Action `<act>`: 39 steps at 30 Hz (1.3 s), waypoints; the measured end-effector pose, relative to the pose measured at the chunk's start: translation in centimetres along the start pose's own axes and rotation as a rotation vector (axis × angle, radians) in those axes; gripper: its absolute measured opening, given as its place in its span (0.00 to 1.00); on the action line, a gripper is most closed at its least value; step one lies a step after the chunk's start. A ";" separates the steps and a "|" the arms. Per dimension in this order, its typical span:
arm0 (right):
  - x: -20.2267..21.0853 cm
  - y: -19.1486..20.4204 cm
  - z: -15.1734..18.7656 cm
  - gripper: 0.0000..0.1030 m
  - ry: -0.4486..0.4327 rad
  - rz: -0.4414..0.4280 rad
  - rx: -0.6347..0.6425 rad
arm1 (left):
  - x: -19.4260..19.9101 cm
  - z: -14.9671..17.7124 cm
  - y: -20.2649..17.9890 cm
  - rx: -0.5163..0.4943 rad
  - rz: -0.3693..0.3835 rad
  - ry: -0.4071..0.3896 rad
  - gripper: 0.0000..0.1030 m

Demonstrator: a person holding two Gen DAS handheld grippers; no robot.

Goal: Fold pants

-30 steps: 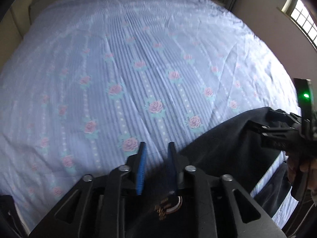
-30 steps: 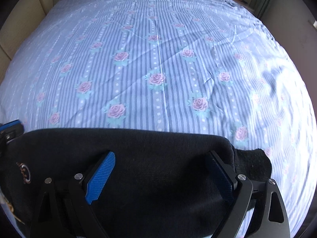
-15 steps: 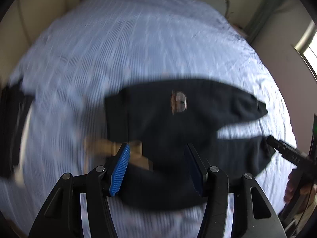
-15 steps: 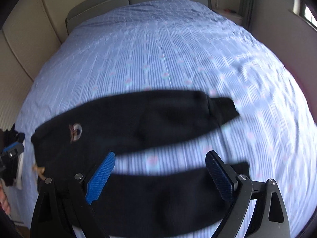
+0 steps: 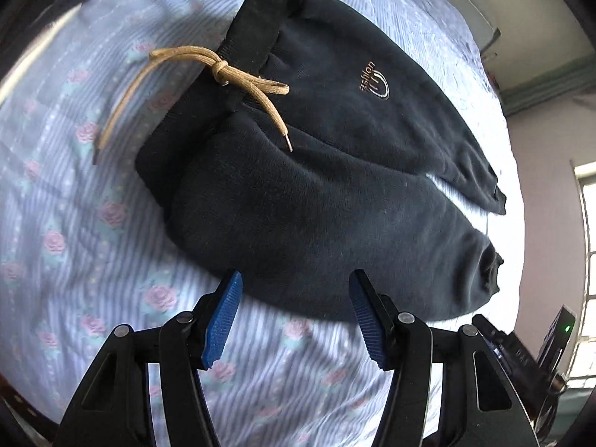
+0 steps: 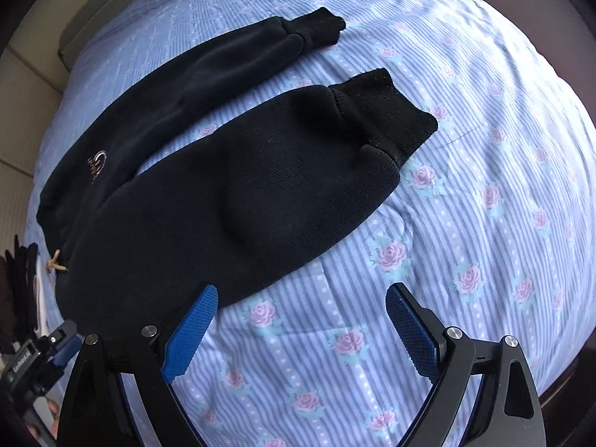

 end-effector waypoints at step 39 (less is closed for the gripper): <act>6.4 3.9 -7.7 0.15 -0.154 -0.169 0.051 | 7.0 -1.1 -3.7 -0.096 0.014 -0.067 0.15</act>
Point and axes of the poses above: each gripper's, at about its wrist camera, not at the fingertips, and x roughly against the way its jaws point, y to its left, z to its underside, the point moved 9 cm from there along -x, roughly the way its jaws point, and after that the axes turned 8 degrees about x, right-handed, at the moved point
